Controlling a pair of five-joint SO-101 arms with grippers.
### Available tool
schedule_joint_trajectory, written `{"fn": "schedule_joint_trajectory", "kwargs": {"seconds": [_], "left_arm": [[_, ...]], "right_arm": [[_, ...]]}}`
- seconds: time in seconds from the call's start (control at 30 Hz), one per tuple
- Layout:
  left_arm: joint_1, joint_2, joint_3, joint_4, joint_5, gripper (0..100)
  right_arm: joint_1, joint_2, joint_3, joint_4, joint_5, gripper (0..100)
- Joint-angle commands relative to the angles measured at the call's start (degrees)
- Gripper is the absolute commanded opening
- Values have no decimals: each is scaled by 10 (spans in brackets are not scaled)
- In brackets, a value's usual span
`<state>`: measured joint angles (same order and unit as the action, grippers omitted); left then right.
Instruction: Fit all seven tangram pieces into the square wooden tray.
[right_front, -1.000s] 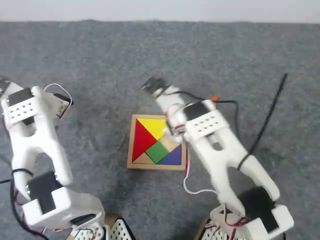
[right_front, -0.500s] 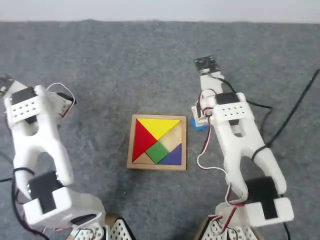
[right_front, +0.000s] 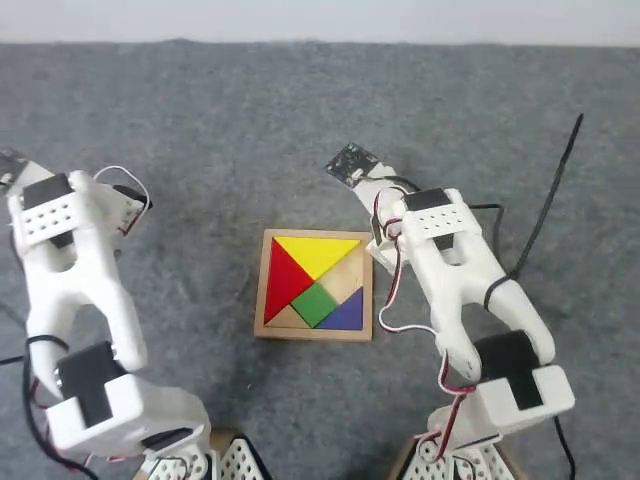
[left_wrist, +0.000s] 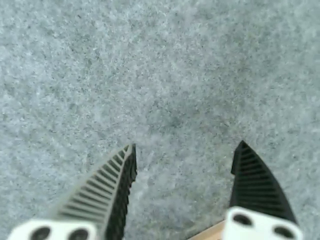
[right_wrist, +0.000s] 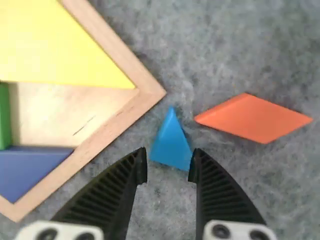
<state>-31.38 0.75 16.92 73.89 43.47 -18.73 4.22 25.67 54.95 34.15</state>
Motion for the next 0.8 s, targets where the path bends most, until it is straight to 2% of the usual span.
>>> {"fn": "schedule_joint_trajectory", "kwargs": {"seconds": [0.0, 0.23, 0.57, 0.77], "left_arm": [[4, -5, -2, -4, 4, 294], [4, -5, -2, -4, 4, 294], [4, -4, -2, -5, 4, 294], [4, -4, -2, -5, 4, 294]], "right_arm": [[-5, 5, -28, -8, 53, 151], [-12, 47, -31, -8, 109, 154], [-10, 55, -44, -13, 109, 154], [-5, 111, -96, 11, 109, 151]]}}
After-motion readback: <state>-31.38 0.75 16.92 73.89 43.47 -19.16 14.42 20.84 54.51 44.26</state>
